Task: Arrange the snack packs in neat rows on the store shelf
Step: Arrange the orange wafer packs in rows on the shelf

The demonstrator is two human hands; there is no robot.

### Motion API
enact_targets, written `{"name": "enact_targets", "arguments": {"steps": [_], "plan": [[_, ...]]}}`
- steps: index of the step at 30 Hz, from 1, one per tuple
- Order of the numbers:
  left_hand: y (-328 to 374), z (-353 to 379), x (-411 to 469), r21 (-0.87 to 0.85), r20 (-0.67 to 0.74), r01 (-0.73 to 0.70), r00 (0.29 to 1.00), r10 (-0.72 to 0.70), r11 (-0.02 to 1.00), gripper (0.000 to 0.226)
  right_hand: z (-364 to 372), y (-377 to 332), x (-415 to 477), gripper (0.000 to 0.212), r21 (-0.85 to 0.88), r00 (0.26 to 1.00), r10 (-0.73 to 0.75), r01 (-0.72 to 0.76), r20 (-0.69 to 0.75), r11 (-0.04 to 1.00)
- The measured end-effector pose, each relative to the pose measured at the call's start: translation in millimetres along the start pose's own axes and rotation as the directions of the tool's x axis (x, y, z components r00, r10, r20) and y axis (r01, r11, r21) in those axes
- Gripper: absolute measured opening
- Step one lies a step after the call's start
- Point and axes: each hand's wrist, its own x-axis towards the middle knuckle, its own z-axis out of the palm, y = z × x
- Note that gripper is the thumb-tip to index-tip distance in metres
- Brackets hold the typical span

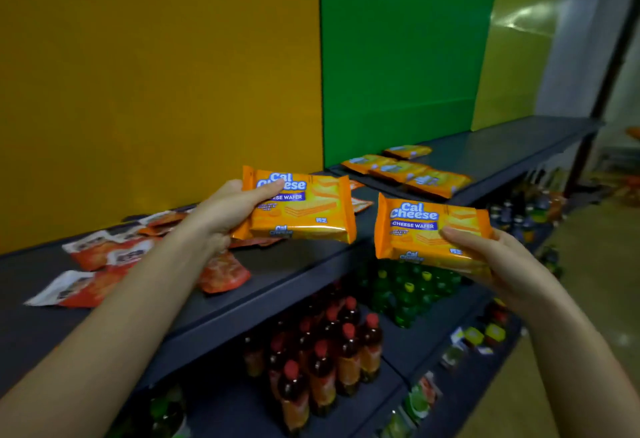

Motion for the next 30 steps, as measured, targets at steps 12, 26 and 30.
{"name": "enact_targets", "arguments": {"steps": [12,26,30], "plan": [[-42.9,215.9,55.5,-0.124,0.163,0.091,0.984,-0.070,0.988,0.019,-202.3,10.5,4.0,0.027,-0.032,0.981,0.074,-0.081,-0.180,0.996],[-17.5,371.7,169.7,-0.121,0.170,0.045,0.985,-0.024,0.992,0.017,-327.4,-0.8,119.1,0.034,-0.083,0.982,0.010,-0.026,-0.189,0.996],[0.5,396.8,212.1,-0.111,0.160,-0.011,0.987,0.029,0.994,0.011,-349.6,-13.5,175.9,0.025,-0.088,0.988,-0.014,0.000,-0.152,0.996]]}}
